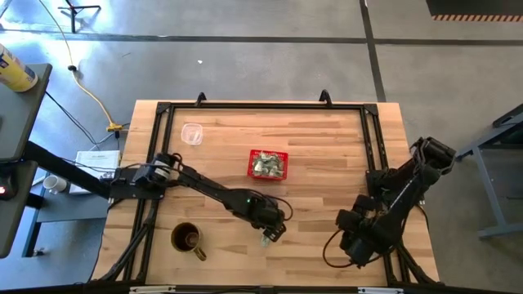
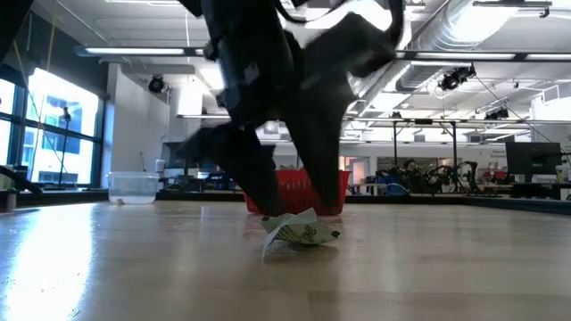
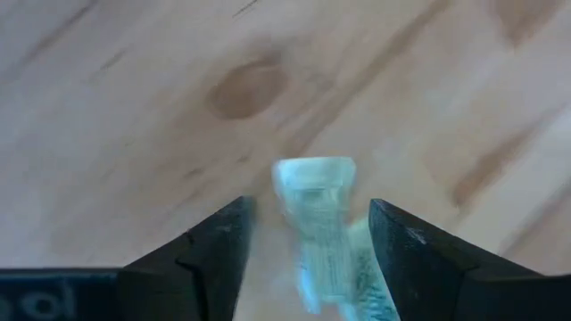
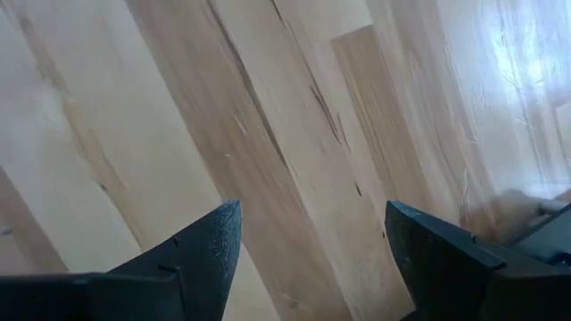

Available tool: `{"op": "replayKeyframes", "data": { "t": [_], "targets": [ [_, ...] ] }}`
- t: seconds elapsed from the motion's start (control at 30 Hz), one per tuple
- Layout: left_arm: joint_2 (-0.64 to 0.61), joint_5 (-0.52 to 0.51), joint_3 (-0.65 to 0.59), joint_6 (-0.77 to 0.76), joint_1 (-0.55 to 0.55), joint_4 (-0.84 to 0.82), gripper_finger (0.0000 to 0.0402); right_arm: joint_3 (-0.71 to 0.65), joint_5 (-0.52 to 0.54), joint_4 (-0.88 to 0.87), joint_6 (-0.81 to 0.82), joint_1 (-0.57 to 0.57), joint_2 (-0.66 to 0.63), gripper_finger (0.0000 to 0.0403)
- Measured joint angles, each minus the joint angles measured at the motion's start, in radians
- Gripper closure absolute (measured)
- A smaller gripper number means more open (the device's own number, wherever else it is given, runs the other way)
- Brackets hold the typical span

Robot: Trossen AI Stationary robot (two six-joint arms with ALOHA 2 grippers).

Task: Pick and place items into bin
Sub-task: Put the green stevia packet into the red bin

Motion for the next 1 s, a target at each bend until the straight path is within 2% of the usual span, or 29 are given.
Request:
{"op": "replayKeyframes", "data": {
  "t": [0.27, 0.57, 0.8, 1.0],
  "targets": [
    [0.024, 0.040, 0.005, 0.001, 0.001, -0.040, 0.0179, 0.000, 0.018, 0.001, 0.006, -0.003, 0.000, 0.0135],
    [0.027, 0.021, 0.003, 0.024, -0.017, -0.079, 0.0287, 0.000, 0.057, 0.002, 0.006, -0.007, 0.000, 0.0135],
    [0.019, 0.069, 0.003, 0.109, -0.018, -0.078, 0.0379, 0.000, 0.059, 0.013, 0.007, -0.029, 0.000, 0.0135],
    [-0.024, 0.119, 0.077, 0.164, -0.008, -0.036, 0.0372, 0.000, 0.011, 0.027, 0.043, -0.023, 0.000, 0.0137]
  ]
}}
